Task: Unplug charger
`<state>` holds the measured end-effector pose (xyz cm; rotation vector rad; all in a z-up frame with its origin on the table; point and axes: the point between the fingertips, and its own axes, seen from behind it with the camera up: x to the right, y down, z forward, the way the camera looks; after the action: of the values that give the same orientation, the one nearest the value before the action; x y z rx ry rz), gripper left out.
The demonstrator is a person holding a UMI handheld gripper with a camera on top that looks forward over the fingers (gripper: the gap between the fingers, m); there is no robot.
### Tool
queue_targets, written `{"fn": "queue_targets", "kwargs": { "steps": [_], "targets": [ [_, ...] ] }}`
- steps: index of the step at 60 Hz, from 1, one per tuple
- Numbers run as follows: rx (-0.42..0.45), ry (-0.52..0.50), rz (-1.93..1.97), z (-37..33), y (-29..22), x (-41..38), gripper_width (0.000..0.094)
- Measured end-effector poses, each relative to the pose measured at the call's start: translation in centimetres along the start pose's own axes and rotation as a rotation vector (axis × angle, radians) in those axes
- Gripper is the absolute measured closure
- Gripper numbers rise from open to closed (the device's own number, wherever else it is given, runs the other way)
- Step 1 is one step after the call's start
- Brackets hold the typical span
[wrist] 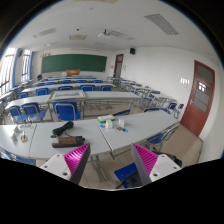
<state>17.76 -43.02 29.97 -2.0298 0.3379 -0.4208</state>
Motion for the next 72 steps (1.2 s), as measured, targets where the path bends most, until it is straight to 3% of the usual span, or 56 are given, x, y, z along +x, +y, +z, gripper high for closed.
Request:
{"fn": "queue_targets", "kwargs": {
  "steps": [13, 26, 42, 55, 58, 63, 69, 72],
  "targets": [
    [-0.051, -0.029, -0.02, 1.6, 4.6, -1.9, 0.0079],
    [-0.127, -0.227, 0.005, 5.2, 12.0, -11.2, 0.009],
    [-0.017, -0.445, -0.056, 13.3, 11.8, -29.3, 0.009],
    [0.054, -0.426, -0.039, 22.8, 8.7, -37.8, 0.0114],
    [0.05, -0.411, -0.036, 25.0, 8.5, -38.5, 0.0163],
    [0.041, -0.352, -0.046, 28.0, 8.9, -38.4, 0.0333],
    [0.011, -0.359, -0.044, 29.2, 9.6, -38.6, 0.0429],
    [0.02, -0.361, -0.039, 29.3, 9.4, -38.5, 0.053]
  ]
}}
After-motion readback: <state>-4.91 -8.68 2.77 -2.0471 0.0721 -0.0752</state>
